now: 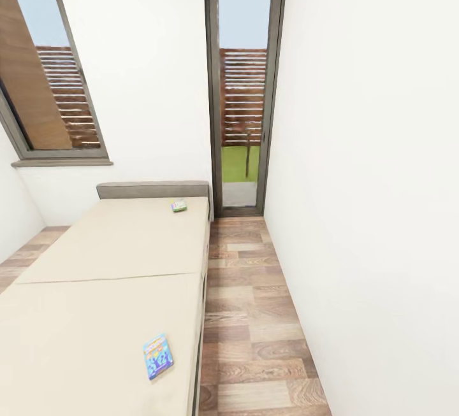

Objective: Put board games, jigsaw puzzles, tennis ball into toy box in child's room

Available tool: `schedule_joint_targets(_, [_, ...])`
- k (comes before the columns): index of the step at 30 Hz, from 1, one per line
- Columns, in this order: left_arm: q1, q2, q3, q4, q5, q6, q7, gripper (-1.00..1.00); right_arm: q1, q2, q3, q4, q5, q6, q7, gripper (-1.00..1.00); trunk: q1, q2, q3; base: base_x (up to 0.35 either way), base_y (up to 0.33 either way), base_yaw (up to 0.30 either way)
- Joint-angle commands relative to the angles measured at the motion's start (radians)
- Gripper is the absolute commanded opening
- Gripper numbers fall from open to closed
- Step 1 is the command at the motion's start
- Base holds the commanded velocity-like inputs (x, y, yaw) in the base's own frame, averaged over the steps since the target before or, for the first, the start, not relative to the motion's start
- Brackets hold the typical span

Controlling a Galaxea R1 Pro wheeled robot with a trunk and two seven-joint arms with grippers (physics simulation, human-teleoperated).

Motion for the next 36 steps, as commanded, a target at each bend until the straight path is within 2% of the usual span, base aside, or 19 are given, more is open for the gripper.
schedule_joint_targets(1, [-0.001,0.000,0.003,0.001,0.008,0.000,-0.008,1.00,-0.001,0.000,-0.003,-0.002,-0.008,0.006,0.006,1.00,0.001,-0.002,-0.002,0.017,0.000,0.000])
schedule_joint_targets(23, [-0.001,0.001,0.003,0.001,0.008,0.000,-0.010,1.00,-0.001,0.002,-0.001,-0.004,-0.008,0.006,0.006,1.00,0.001,-0.002,-0.002,0.002,0.000,0.000])
schedule_joint_targets(25, [-0.001,0.002,0.003,0.001,0.009,0.001,-0.013,1.00,-0.001,0.002,0.007,-0.004,-0.008,0.006,0.005,1.00,0.001,-0.002,-0.002,0.000,0.000,0.000])
schedule_joint_targets(29, [-0.002,0.012,0.011,-0.008,0.015,0.009,-0.022,1.00,-0.002,0.004,0.055,-0.003,-0.008,0.013,-0.003,1.00,0.001,-0.002,-0.002,0.000,0.000,0.000])
schedule_joint_targets(31, [-0.010,0.015,0.014,-0.031,0.017,0.038,-0.022,1.00,-0.005,0.014,0.083,0.000,-0.008,0.017,-0.023,1.00,0.001,-0.002,-0.002,0.000,0.000,0.000])
schedule_joint_targets(32, [-0.027,0.016,0.016,-0.061,0.018,0.090,-0.023,1.00,-0.010,0.027,0.100,0.002,-0.008,0.018,-0.050,1.00,0.001,-0.002,-0.002,0.000,0.000,0.000])
schedule_joint_targets(34, [-0.087,0.017,0.018,-0.131,0.019,0.280,-0.023,1.00,-0.027,0.063,0.134,0.007,-0.009,0.021,-0.128,1.00,0.001,-0.002,-0.002,0.000,0.000,0.000])
schedule_joint_targets(35, [-0.105,0.017,0.018,-0.148,0.019,0.334,-0.023,1.00,-0.034,0.072,0.143,0.009,-0.010,0.023,-0.150,1.00,0.001,-0.002,-0.002,0.000,0.000,0.000])
schedule_joint_targets(36, [-0.142,0.015,0.018,-0.178,0.018,0.437,-0.021,1.00,-0.051,0.086,0.158,0.016,-0.011,0.029,-0.193,1.00,0.001,-0.002,-0.002,0.000,0.000,0.000])
